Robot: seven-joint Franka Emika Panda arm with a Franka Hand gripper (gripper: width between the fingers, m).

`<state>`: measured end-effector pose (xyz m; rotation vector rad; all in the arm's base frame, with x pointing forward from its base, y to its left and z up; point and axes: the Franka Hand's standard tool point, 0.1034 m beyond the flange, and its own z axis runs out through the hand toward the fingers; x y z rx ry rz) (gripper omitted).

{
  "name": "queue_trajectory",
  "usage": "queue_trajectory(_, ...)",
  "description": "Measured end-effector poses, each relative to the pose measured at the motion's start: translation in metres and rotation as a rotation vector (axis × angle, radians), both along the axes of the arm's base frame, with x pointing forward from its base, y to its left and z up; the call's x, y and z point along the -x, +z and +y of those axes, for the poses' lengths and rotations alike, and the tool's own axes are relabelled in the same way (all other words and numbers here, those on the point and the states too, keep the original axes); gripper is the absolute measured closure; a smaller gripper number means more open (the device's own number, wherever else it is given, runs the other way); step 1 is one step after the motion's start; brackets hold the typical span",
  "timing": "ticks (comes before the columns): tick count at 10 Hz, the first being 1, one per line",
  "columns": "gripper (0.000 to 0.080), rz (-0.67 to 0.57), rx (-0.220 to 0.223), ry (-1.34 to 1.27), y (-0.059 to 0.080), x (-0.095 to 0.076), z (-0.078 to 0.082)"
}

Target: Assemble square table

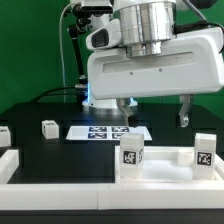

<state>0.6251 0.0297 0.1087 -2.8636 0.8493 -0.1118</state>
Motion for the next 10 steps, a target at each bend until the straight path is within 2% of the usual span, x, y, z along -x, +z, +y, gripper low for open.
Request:
queue_trajectory(2,0.0151,0.002,-0.001,-0.008,0.0,0.001,0.0)
queue_trajectory(4,0.0151,0.049,-0.029,-0.154,0.0,0.025,0.006)
queue_trajectory(6,0.0151,0.098,-0.077,-0.321,-0.011,0.047,0.01)
queue_trajectory(7,0.0151,0.086,-0.093,-0.365,-0.017,0.05,0.01)
queue_trajectory(10,0.0151,0.092,-0.094,-0.358,-0.018,0.05,0.011)
